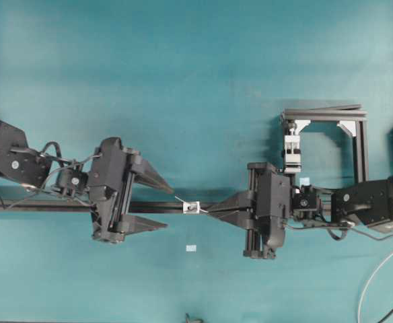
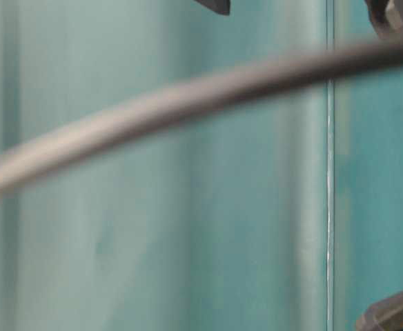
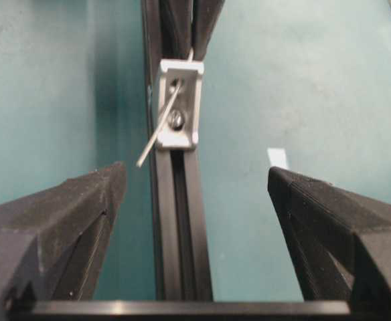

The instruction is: Insert the wire through the hole in the metal fitting marked with a red label.

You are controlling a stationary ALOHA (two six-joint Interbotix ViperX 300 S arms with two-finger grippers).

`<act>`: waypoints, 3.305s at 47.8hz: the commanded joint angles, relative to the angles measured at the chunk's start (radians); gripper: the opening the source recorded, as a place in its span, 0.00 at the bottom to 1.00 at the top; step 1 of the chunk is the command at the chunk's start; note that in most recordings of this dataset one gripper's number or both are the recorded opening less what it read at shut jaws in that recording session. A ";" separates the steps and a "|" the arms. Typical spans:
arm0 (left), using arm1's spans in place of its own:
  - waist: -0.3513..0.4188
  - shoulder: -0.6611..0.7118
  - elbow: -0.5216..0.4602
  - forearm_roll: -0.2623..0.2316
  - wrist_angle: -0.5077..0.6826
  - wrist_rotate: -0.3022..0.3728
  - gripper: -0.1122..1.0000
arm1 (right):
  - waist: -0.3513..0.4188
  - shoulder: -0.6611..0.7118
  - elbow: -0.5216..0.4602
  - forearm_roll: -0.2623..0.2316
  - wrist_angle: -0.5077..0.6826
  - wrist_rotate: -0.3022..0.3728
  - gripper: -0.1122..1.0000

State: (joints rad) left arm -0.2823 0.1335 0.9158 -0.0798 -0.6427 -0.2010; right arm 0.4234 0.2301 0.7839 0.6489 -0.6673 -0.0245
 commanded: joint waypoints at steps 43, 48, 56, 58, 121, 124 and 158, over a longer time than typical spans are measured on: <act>0.029 0.038 -0.078 0.008 0.018 -0.003 0.10 | 0.002 -0.015 -0.011 -0.003 -0.005 -0.002 0.09; 0.031 0.038 -0.081 0.008 0.026 -0.002 0.02 | 0.002 -0.015 -0.009 -0.003 -0.005 -0.002 0.09; 0.029 0.037 -0.087 0.008 0.041 -0.002 0.01 | 0.002 -0.015 -0.011 -0.005 0.026 -0.003 0.09; 0.031 0.037 -0.091 0.008 0.043 -0.002 0.01 | 0.002 -0.015 -0.009 -0.005 0.028 -0.003 0.09; 0.029 -0.092 -0.020 0.009 0.163 0.002 0.01 | -0.003 -0.037 -0.011 -0.015 0.023 -0.003 0.97; 0.028 -0.110 -0.006 0.009 0.170 0.002 0.01 | -0.003 -0.037 -0.009 -0.015 0.025 -0.003 0.97; 0.008 -0.334 0.161 0.009 0.316 -0.044 0.01 | -0.003 -0.037 -0.008 -0.015 0.032 -0.003 0.97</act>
State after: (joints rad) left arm -0.2715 -0.1657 1.0769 -0.0736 -0.3375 -0.2408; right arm 0.4188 0.2286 0.7823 0.6366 -0.6320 -0.0261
